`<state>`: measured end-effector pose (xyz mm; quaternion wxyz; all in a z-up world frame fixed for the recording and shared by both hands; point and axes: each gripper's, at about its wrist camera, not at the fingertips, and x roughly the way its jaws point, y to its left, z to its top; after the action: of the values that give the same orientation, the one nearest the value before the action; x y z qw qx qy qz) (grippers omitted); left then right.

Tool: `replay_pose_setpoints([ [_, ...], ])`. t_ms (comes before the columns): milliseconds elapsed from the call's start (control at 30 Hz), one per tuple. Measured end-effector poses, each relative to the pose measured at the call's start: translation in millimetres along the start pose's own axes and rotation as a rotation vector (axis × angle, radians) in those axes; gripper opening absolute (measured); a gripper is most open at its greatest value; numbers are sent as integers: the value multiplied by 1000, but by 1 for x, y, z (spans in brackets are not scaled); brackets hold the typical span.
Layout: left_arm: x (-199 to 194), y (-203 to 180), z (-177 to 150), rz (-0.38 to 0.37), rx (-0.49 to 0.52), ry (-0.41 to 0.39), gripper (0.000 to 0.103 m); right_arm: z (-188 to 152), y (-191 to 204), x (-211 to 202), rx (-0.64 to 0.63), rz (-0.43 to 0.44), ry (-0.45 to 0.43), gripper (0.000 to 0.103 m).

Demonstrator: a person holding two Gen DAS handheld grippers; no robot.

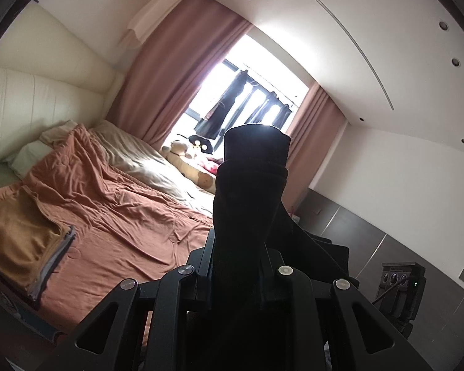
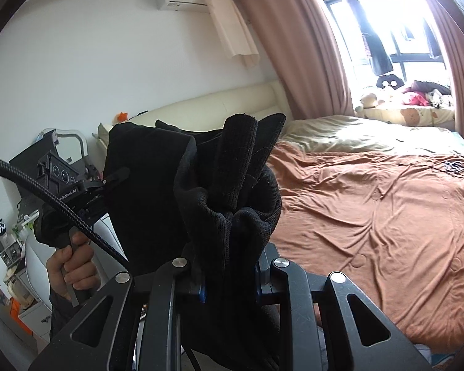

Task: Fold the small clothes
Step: 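Lift the held bundle with both tools and carry it toward the headboard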

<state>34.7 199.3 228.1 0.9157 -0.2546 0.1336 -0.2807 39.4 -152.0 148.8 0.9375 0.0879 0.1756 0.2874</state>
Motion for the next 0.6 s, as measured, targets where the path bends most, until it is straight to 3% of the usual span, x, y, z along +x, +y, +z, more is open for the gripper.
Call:
replay_pose_setpoints([
  [400,-25,79,16,78,-50,-42,21,10,18,96,-84,51,51,18],
  [600,-22,129,40,122,-63,-40,21,14,28,147,-95,97,72,18],
])
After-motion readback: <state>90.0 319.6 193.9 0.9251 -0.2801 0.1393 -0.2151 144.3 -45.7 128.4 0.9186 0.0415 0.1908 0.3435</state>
